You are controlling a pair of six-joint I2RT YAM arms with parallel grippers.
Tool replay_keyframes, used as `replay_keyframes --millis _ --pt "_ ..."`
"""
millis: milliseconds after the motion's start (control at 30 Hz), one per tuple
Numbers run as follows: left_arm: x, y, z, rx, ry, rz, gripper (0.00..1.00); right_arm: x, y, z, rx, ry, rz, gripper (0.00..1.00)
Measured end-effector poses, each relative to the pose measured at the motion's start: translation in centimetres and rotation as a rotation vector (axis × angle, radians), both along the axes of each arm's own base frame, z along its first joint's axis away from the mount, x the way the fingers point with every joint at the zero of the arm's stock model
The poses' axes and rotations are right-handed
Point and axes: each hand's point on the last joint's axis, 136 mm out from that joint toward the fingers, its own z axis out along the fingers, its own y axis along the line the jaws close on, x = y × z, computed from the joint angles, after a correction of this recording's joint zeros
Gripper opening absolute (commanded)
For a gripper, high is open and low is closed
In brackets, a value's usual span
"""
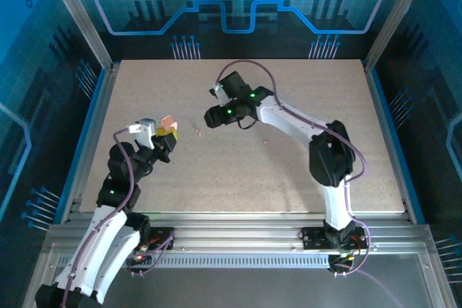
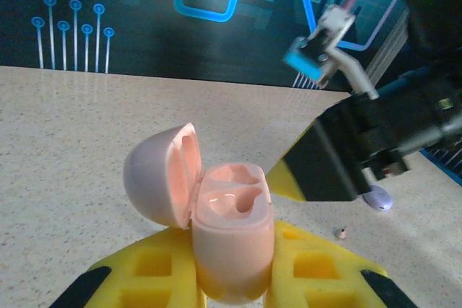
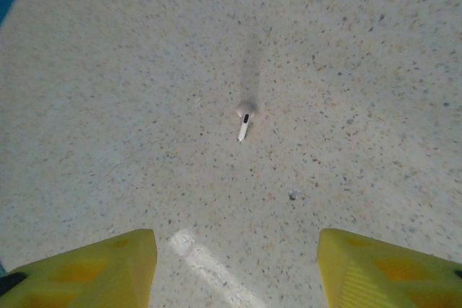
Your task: Insert the wireless bluetooth earbuds into the charging case
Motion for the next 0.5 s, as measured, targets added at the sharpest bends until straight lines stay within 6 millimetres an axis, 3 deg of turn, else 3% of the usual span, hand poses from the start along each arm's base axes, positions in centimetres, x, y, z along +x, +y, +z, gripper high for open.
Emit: replay_keyframes --millis 233,500 --pt "-0.1 0.8 -1.2 0.014 0.048 0.047 0.13 1.9 4.7 -4.2 -0.028 0.037 0.011 0.55" --pt "0.0 1.3 -1.3 0.02 0.051 0.074 0.13 3.5 7.1 -9.7 -0.061 0.075 -0.002 0.5"
